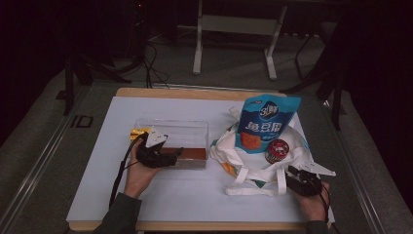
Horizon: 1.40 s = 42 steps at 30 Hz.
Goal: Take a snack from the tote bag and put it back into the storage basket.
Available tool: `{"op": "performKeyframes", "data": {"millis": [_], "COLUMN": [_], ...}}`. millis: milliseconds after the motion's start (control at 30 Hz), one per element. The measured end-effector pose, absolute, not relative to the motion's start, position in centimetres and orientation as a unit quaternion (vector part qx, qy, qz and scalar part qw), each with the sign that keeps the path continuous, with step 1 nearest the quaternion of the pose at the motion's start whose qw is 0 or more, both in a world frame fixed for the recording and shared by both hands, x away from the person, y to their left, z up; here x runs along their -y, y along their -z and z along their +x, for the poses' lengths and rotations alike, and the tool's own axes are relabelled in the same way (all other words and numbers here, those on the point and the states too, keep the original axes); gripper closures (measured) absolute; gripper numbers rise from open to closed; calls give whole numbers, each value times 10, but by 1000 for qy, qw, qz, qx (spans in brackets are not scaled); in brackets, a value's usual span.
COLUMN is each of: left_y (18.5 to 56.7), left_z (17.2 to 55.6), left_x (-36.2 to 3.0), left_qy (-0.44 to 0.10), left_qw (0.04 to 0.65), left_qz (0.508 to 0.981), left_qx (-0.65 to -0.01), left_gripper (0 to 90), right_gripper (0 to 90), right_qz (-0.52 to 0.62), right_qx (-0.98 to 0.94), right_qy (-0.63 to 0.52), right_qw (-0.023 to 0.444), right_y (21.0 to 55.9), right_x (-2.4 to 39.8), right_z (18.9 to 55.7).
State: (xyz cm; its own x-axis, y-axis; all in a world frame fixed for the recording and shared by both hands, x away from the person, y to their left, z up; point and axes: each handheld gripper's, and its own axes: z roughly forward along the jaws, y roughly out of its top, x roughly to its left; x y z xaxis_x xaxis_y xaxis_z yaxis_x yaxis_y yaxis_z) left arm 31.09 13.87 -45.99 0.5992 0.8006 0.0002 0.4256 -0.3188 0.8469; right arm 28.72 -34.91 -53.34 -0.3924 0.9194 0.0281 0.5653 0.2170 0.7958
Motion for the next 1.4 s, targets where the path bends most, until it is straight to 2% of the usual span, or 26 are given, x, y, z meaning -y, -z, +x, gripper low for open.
{"op": "performKeyframes", "data": {"millis": [100, 367, 533, 667, 933, 1400], "left_y": [459, 459, 463, 464, 462, 461], "left_z": [308, 303, 302, 300, 295, 287], "left_x": [-135, -125, -118, -115, -116, -118], "left_qy": [-212, -196, -183, -177, -176, -182], "left_qw": [443, 460, 459, 461, 473, 477], "left_qz": [782, 784, 793, 799, 795, 795], "left_qx": [-384, -368, -357, -344, -336, -327], "left_gripper": [279, 273, 248, 195, 187, 338], "right_gripper": [525, 517, 539, 581, 590, 525], "right_qz": [497, 504, 506, 502, 481, 445], "right_qx": [-746, -746, -751, -752, -777, -803], "right_qy": [-366, -356, -350, -356, -337, -343], "right_qw": [251, 252, 240, 235, 229, 196], "right_y": [533, 532, 529, 525, 513, 482], "right_x": [346, 344, 345, 345, 347, 367], "right_z": [286, 287, 290, 288, 288, 288]}}
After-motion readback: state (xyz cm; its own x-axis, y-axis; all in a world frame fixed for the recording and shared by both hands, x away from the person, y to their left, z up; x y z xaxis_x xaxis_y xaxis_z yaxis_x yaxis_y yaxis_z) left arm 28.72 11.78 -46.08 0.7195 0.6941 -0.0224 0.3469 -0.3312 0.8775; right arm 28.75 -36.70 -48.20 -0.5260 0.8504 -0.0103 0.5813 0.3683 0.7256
